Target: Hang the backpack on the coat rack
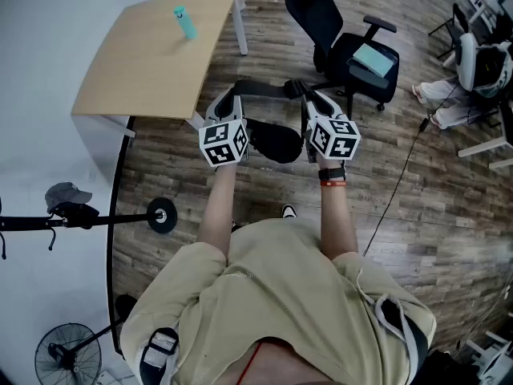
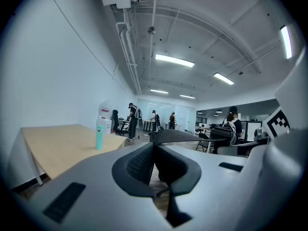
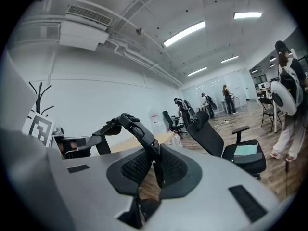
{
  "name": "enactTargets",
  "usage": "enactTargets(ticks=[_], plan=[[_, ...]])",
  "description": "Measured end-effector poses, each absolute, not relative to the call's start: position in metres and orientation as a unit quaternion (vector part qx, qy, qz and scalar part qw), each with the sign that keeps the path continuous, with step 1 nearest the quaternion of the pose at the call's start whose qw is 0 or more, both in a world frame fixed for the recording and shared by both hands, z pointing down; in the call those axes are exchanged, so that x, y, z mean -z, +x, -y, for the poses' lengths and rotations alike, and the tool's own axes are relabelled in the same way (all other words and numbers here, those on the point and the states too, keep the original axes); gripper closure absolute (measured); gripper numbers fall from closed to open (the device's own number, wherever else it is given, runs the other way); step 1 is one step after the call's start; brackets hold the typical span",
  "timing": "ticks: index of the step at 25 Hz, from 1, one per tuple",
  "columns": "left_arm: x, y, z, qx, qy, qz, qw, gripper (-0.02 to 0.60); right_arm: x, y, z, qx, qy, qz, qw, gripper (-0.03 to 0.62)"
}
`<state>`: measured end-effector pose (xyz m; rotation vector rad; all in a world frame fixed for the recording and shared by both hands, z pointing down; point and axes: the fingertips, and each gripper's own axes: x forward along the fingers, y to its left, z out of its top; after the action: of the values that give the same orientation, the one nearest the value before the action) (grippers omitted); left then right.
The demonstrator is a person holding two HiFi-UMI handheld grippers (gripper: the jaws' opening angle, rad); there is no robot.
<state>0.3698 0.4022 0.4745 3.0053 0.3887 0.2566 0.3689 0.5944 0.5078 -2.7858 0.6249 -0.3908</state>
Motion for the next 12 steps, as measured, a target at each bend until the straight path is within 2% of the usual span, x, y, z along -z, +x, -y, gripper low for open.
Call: enactTargets(ticks=[12], plan=[[-0.486,0.348,-0.370,-0.096,0.993,-0.040,0.064,0.555,-0.516,0.395,-0.544,0.159,-0.928,-0.308,0.135,0.528]])
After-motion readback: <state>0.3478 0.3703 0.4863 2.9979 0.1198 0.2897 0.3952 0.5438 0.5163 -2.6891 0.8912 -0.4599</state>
